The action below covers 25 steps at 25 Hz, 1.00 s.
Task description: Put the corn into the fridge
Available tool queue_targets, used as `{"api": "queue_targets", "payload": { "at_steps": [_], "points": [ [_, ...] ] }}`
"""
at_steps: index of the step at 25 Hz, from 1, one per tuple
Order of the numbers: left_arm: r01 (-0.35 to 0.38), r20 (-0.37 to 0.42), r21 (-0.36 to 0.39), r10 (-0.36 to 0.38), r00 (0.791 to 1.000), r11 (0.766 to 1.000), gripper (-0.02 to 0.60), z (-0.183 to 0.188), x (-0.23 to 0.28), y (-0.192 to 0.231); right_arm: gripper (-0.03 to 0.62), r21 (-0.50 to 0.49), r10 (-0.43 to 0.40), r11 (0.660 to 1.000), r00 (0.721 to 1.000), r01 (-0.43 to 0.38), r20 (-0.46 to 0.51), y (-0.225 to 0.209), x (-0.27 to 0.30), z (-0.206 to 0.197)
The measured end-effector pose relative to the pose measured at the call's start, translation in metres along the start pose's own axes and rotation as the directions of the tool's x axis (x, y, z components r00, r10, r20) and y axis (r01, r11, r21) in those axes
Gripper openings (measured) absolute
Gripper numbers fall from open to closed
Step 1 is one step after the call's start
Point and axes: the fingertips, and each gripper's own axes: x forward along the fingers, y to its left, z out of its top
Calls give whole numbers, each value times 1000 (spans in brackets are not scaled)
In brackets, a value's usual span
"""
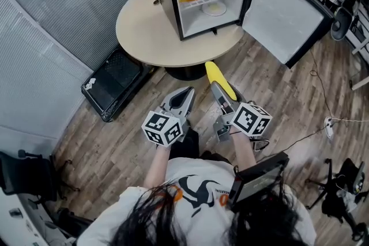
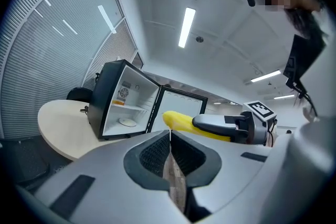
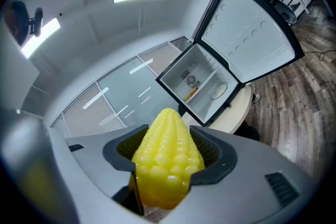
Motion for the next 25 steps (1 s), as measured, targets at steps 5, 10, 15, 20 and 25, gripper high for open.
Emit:
{"api": "queue_targets", "payload": {
  "at_steps": [5,10,15,20,25],
  "points": [
    [-2,-22,-2,2,1000,1000,15,-4,8,7,255,-5,-13,1000,1000,13,5,-7,8,8],
    [-9,-34,-11,8,999,1000,15,-4,21,24,255,-2,-24,1000,999,24,-21,-20,28,9],
    [-14,-39,-17,14,999,1000,15,3,37,46,255,-17,-35,999,999,34,-33,-26,53,18],
    [0,-49,-21,-1,999,1000,15,10,55,72,255,-13,-46,999,998,45,-44,-33,85,25],
    [16,-54,-21,-17,998,1000,15,24,73,105,255,-8,-67,998,996,67,-56,-37,121,29]
  ]
}}
